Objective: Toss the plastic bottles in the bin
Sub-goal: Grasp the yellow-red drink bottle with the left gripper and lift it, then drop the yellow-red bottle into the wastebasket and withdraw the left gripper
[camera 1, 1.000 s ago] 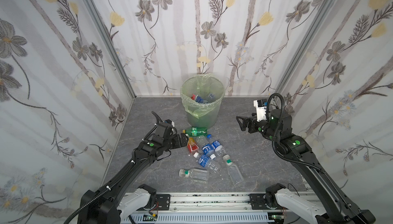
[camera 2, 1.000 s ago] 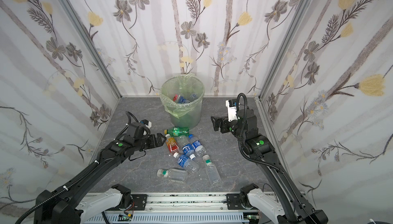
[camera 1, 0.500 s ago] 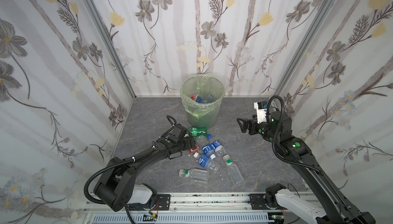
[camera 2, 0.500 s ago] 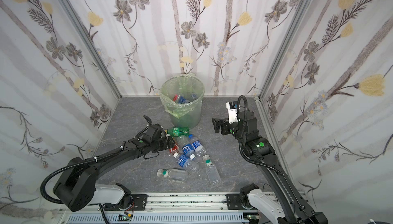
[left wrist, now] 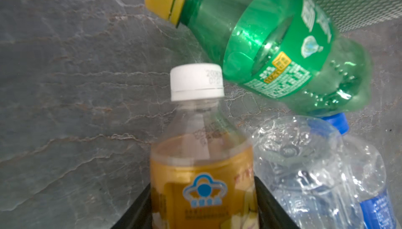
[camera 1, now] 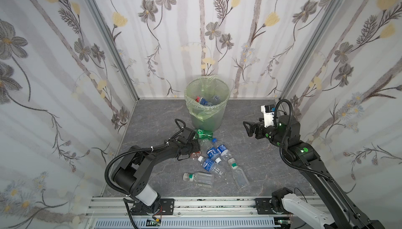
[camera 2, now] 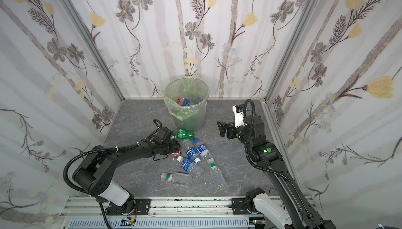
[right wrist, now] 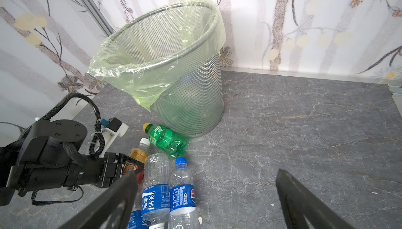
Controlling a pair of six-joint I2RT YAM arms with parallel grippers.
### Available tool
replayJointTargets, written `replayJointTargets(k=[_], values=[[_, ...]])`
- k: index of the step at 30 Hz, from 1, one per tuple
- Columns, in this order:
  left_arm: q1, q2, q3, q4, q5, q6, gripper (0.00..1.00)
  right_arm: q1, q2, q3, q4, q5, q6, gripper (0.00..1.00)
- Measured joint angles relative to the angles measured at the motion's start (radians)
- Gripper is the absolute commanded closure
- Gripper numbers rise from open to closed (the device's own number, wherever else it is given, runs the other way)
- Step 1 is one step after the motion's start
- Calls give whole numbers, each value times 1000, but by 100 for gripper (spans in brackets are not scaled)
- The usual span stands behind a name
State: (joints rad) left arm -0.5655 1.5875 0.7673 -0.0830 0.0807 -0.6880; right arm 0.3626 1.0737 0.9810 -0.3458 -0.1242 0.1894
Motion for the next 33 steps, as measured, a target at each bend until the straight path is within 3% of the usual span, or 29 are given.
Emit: replayJointTargets(k=[7,18,25,33], values=[[0,-90,-80,9,-39,-15,51,-3,6,-3,0,0,0,0],[32,-473,-156,-58,-122,11,51,-5,25,-3,3,0,0,0],[40,-734,-78,-110,-164,113,47,-6,38,-6,3,0,-8,0],[41,-906,60,-124,-196,255,43,-6,41,-5,1,0,-9,0]])
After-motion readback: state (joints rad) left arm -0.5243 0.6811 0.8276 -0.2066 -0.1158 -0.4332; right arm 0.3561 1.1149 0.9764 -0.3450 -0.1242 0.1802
